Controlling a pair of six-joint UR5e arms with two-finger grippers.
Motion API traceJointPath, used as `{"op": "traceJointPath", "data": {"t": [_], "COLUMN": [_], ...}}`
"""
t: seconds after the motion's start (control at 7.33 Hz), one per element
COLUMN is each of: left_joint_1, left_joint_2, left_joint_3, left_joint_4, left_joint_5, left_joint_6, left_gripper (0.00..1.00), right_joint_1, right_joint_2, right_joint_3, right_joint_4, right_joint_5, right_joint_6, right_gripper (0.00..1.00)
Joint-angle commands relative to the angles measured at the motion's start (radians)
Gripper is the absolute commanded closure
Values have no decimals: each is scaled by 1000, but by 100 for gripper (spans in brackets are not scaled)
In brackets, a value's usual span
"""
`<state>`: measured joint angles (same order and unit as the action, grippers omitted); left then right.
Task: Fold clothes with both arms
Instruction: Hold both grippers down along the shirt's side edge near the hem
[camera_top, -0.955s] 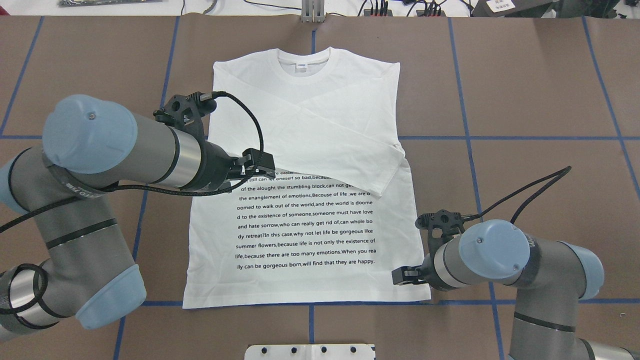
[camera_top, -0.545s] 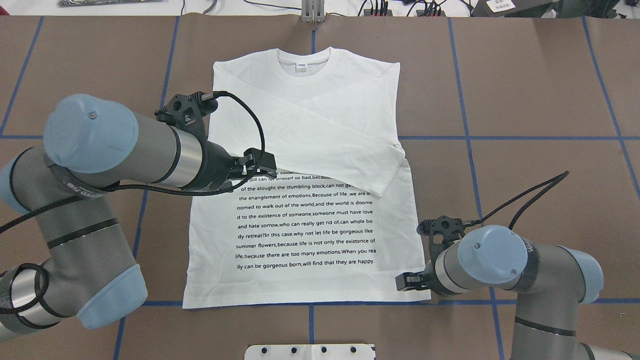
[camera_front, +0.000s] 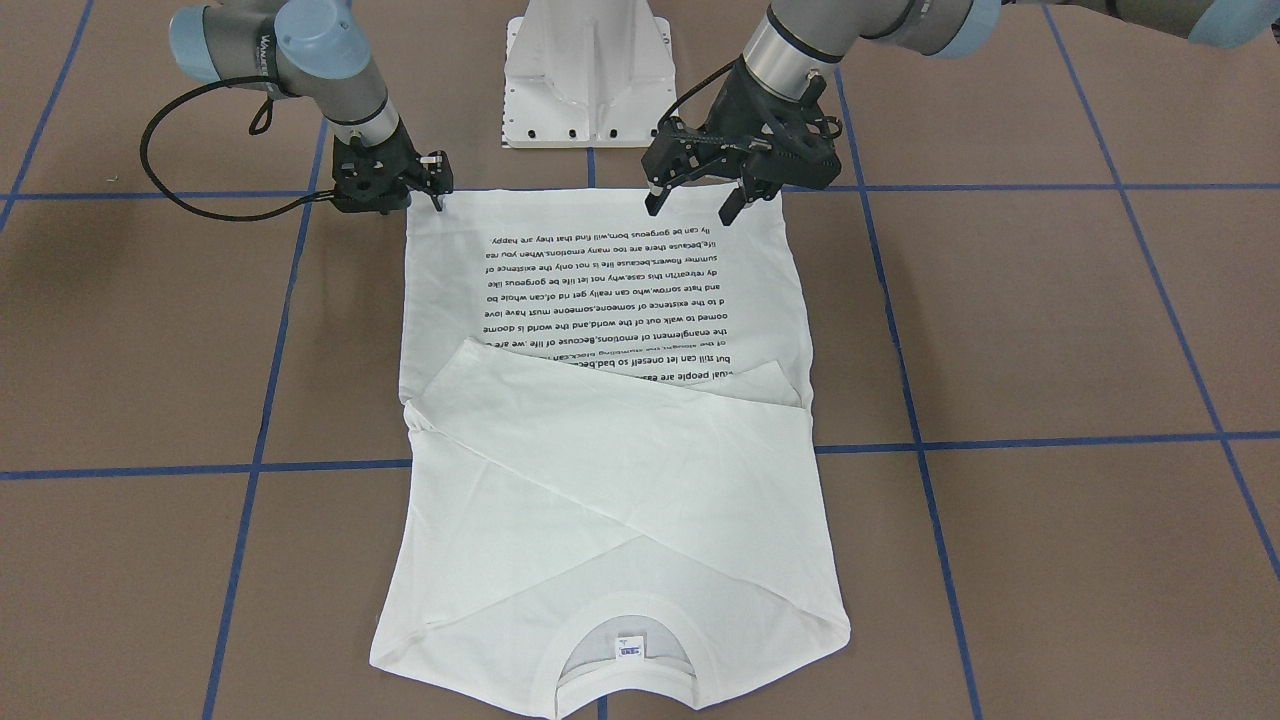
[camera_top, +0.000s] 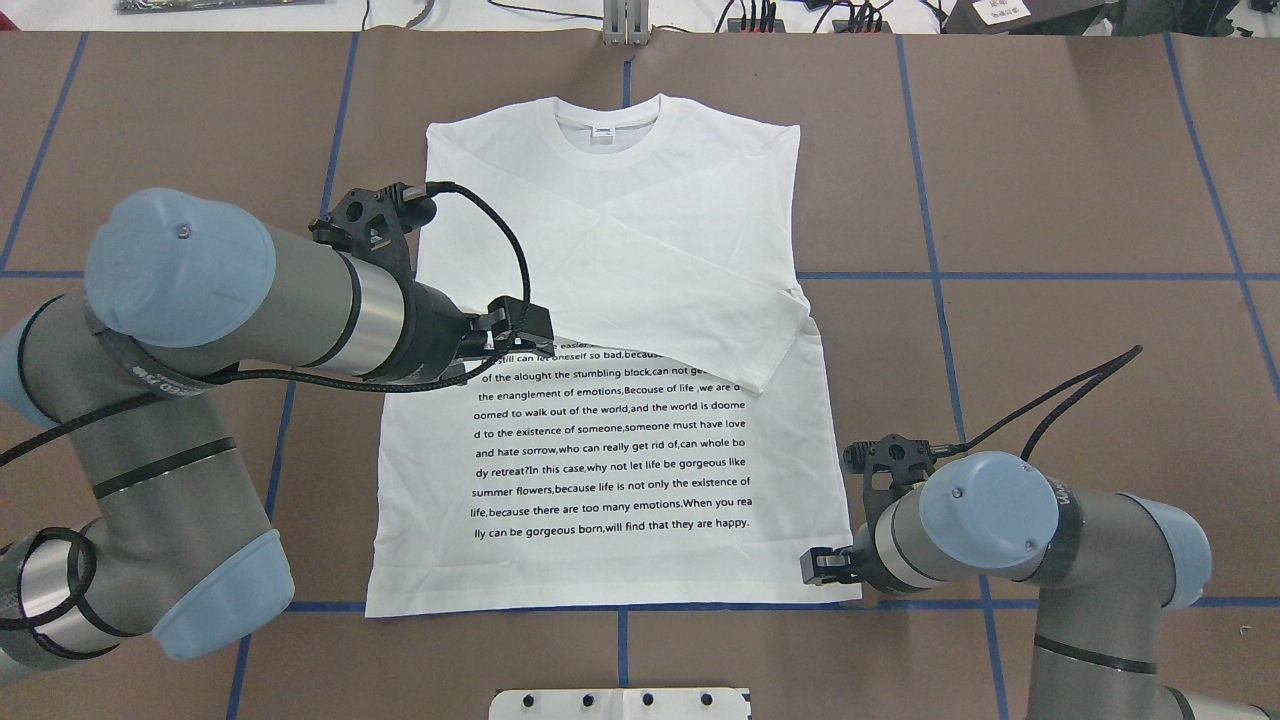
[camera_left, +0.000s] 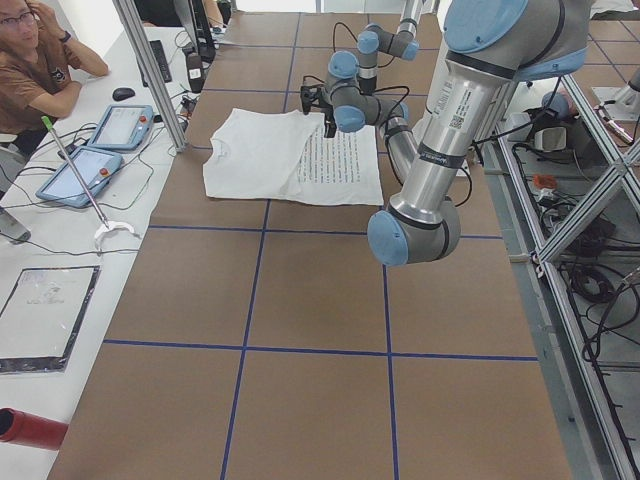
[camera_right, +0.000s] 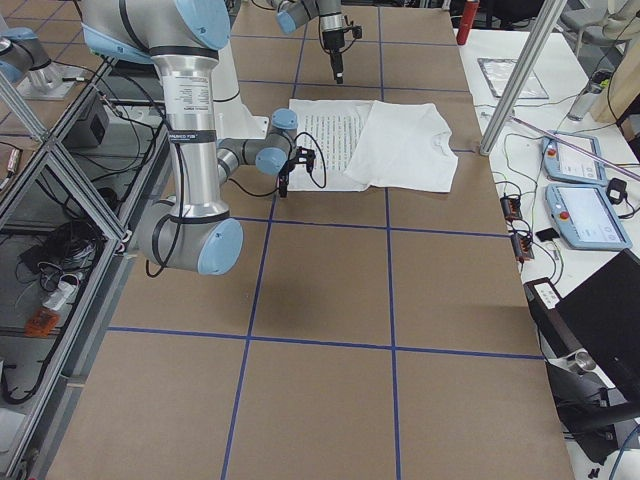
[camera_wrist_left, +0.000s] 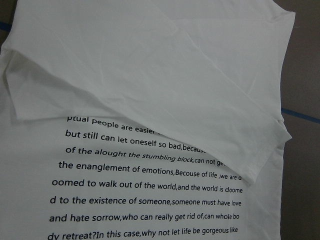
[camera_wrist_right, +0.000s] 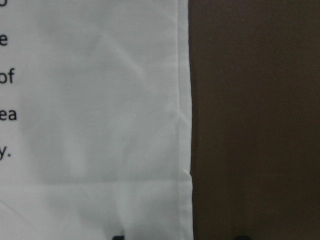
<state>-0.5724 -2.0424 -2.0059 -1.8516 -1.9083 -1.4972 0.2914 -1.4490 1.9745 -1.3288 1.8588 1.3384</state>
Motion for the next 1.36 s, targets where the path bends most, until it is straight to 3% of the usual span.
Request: {"op": "traceJointPath", "data": {"t": [0.0, 0.41, 0.55, 0.95, 1.09, 1.23], "left_joint_1": [0, 0, 0, 0, 0, 0], "left_joint_2": [1, 4, 4, -2, -2, -4], "left_joint_3": [-1, -7, -7, -8, -8, -8], "left_joint_4": [0, 0, 0, 0, 0, 0], "left_joint_5": [0, 0, 0, -1, -1, -1], "left_joint_6": [0, 0, 0, 0, 0, 0], "left_gripper": [1, 1, 1, 1, 1, 1], "right_joint_1": [-1, -8, -8, -8, -8, -5], "right_joint_2": [-1, 1, 2, 1, -1, -1], "right_joint_3": [1, 9, 12, 4, 4, 7], "right_joint_4": [0, 0, 0, 0, 0, 0], "right_joint_5": [17, 31, 30, 30, 30, 31], "right_joint_6": [2, 24, 42, 54, 56, 56], "right_gripper": [20, 20, 31, 33, 39, 57]}}
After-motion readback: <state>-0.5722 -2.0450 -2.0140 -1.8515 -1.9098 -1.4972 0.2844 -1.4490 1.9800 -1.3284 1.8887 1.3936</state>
